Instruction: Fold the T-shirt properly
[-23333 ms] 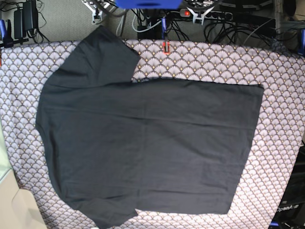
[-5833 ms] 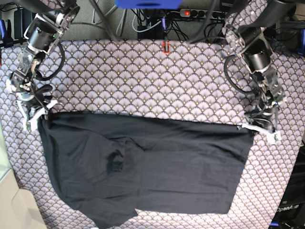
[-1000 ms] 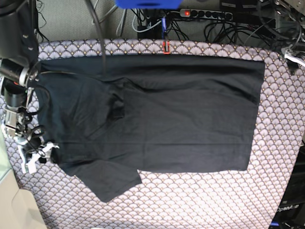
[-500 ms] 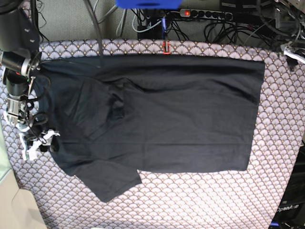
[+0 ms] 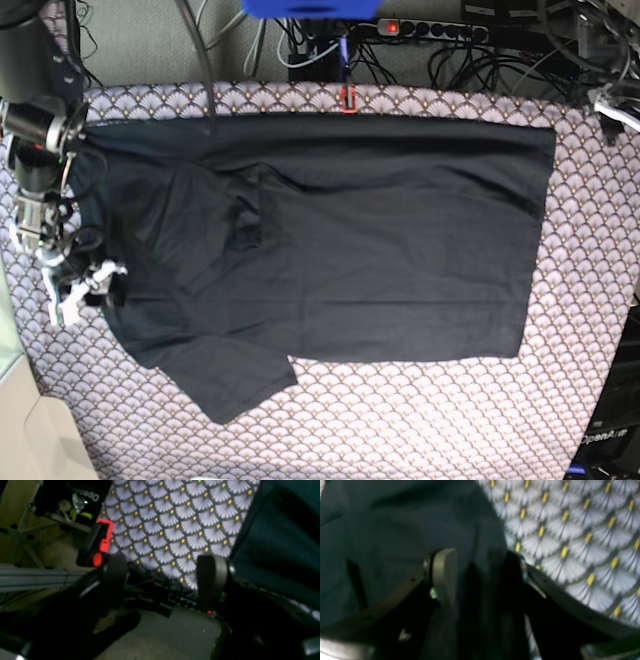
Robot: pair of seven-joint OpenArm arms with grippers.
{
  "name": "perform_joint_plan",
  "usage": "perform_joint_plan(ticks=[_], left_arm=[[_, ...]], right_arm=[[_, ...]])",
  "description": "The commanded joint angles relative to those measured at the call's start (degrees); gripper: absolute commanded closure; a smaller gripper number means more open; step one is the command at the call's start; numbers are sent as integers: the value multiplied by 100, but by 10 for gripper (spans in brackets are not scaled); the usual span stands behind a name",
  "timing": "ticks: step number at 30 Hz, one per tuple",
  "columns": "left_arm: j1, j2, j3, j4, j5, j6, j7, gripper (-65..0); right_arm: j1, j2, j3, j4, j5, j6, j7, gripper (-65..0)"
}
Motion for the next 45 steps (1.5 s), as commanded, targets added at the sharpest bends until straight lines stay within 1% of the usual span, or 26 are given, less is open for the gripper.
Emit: perform_joint_plan(ticks=[1, 5, 11, 13, 15, 20, 23, 28, 34, 37, 41, 45], left_arm=[[18, -64, -19, 114, -55, 12, -111, -428], [27, -64, -19, 114, -55, 12, -102, -428], [-9, -64, -107, 114, -64, 12, -102, -427], [-26, -64, -107, 114, -55, 12, -102, -427], [-149, -64, -107, 114, -55, 12, -102, -427], [-343, -108, -89, 114, -55, 12, -102, -427], [-536, -116, -89, 87, -46, 12, -129, -427], [-1011, -116, -63, 61, -46, 12, -146, -427], [-1688, -116, -36, -18, -46, 12, -146, -427], [-1846, -204, 227, -211, -46, 12, -155, -427], [-2004, -406, 772, -906, -46, 12, -208, -427], [-2250, -547, 1071, -1539, -46, 12, -630, -428]], right_arm=[[186, 95, 6, 82, 82, 19, 77, -331], [10, 51, 6, 82, 82, 19, 77, -327], [-7, -10, 15, 117, 82, 19, 86, -323], [-7, -10, 33, 126, 82, 19, 95, -303], [2, -10, 33, 135, 82, 19, 104, -256], [46, -10, 6, 144, 82, 19, 104, -68], [63, 7, -2, 144, 82, 19, 104, -11], [2, 7, 6, 583, 82, 19, 95, -1], [54, 113, 6, 610, 82, 19, 77, -1], [54, 122, 6, 610, 82, 19, 77, -2], [2, 122, -2, 610, 82, 19, 77, -3], [-69, 122, -2, 610, 82, 19, 69, -3]])
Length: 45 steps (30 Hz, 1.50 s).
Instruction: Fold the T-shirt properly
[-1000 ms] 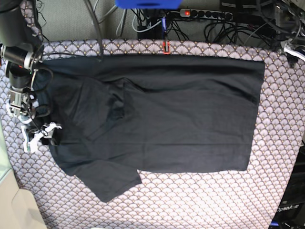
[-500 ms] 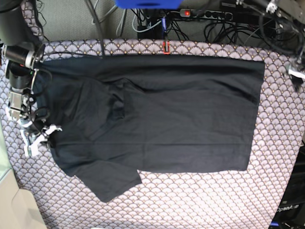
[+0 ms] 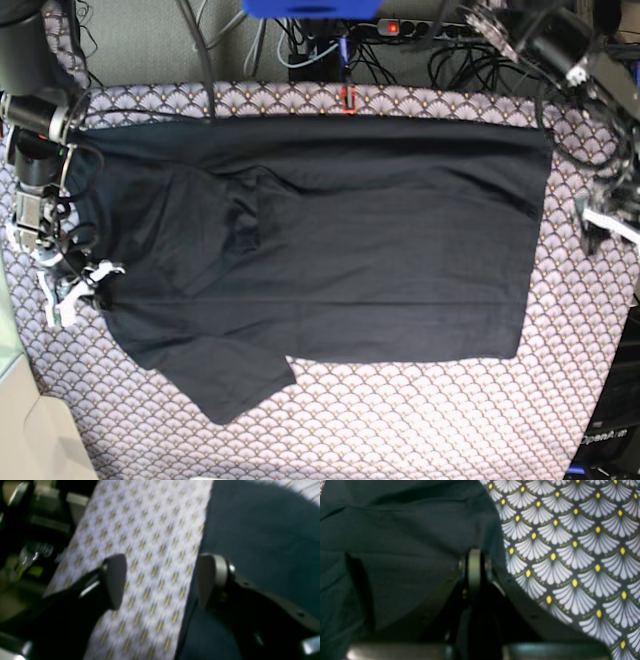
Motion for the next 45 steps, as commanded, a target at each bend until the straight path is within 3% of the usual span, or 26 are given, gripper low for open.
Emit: perform_joint_plan(ticks=[1, 6, 9, 13, 17, 25, 42, 45], left_arm=[[-170, -154, 51, -106, -90, 10, -196, -429], [-724, -488, 534, -1469, -81, 10, -705, -429], [-988, -637, 1141, -2198, 25, 445, -1198, -429], [-1225, -673, 1994, -2831, 148, 735, -1857, -429], [-1436, -629, 2354, -3324, 297, 1095, -2165, -429], [-1629, -664, 2416, -4343, 315, 1447, -2947, -429], [-2447, -769, 2407, -6462, 1106, 1447, -4090, -425], [-2447, -769, 2407, -6489, 1097, 1447, -4081, -354]], right_arm=[[108, 130, 9, 92, 91, 17, 147, -3], [82, 113, 17, 92, 91, 17, 147, -3], [73, 104, 17, 92, 91, 17, 138, -3], [73, 104, 17, 83, 91, 17, 138, -3], [73, 104, 17, 83, 91, 17, -73, -3], [82, 34, 9, 83, 91, 17, -99, -3], [73, 34, 0, 83, 91, 17, -99, -3], [73, 25, 0, 83, 91, 17, -99, -3]])
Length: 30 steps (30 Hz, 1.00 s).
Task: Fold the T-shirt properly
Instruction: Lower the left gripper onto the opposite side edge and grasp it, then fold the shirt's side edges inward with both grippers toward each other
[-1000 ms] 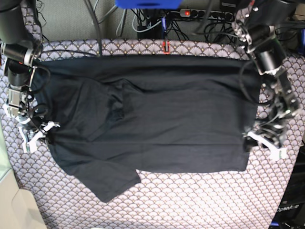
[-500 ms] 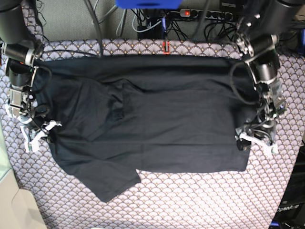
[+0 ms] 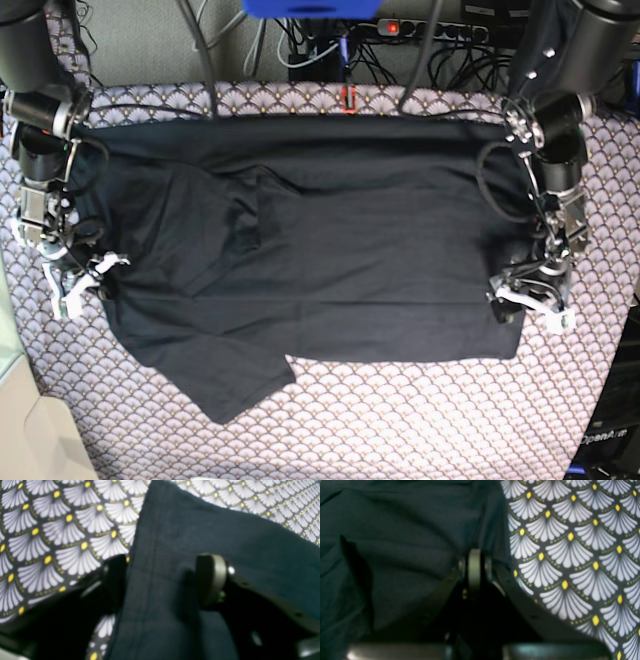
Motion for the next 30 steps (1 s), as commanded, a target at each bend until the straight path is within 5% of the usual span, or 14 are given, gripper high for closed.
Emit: perform_joint_plan(ticks=[1, 6, 9, 20, 30], left_arm=[[-124, -44, -2, 27, 4, -37, 111, -299], [-124, -52, 7, 27, 4, 288, 137, -10], [-124, -70, 7, 80, 4, 587, 445, 0], [246, -44, 7, 1785, -40, 578, 1614, 0], [597, 71, 16, 2497, -40, 578, 1904, 0]], right_arm=[[158, 90, 0, 83, 89, 19, 122, -3], [158, 90, 0, 83, 89, 19, 139, -2], [158, 99, 0, 83, 89, 19, 157, -1], [167, 231, 44, 127, 89, 19, 166, 0], [-1064, 64, 61, 2395, 115, 19, -300, 0]])
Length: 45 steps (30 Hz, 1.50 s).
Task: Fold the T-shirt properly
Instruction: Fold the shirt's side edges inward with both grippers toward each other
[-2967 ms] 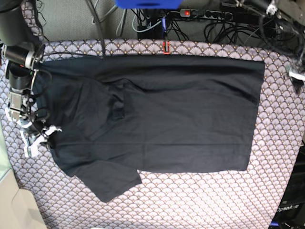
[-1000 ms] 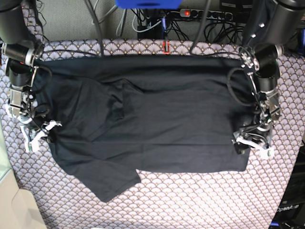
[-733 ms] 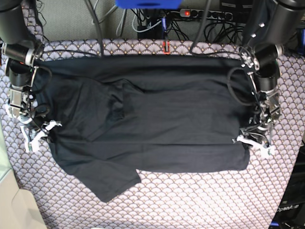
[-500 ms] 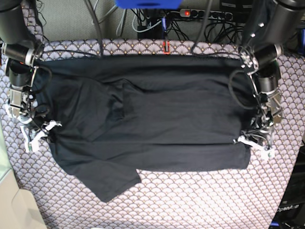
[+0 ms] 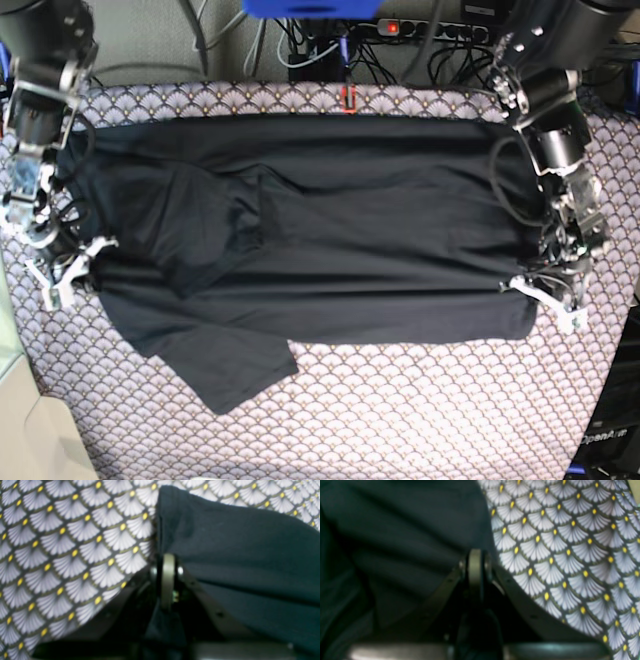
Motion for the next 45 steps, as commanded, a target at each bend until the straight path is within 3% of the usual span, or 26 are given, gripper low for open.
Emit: perform_joint_plan(ticks=[1, 10, 14, 19, 24, 27, 31, 34, 39, 45], left_arm=[[-100, -109, -6, 183, -46, 12, -157, 0], [437, 173, 82, 1396, -46, 3, 274, 0], [454, 225, 398, 1405, -2, 12, 248, 0], [454, 243, 407, 1414, -29, 12, 248, 0], [454, 243, 407, 1414, -37, 12, 265, 0], [463, 243, 407, 1422, -46, 12, 274, 0], [463, 234, 407, 1475, -46, 12, 274, 0], [463, 217, 398, 1475, -46, 12, 274, 0], [463, 199, 398, 1475, -46, 12, 274, 0], [463, 199, 398, 1475, -46, 12, 274, 0]], right_arm=[[7, 49, 29, 355, 126, 1, 119, 0], [-996, -154, 37, 1973, 126, 1, -188, 0], [-811, -242, 240, 1973, 108, 1, -391, -4], [-389, -285, 494, 1964, 100, 1, -945, -4], [-117, -285, 503, 1920, 100, 1, -1147, -13], [156, -285, 503, 1436, 117, 1, -1235, -90], [692, -162, 635, 250, 117, 1, -1182, -266], [947, -110, 890, -366, 126, 1, -874, -364], [1009, -101, 1171, -524, 117, 1, -549, -426], [991, -127, 1207, -550, 117, 1, -558, -431]])
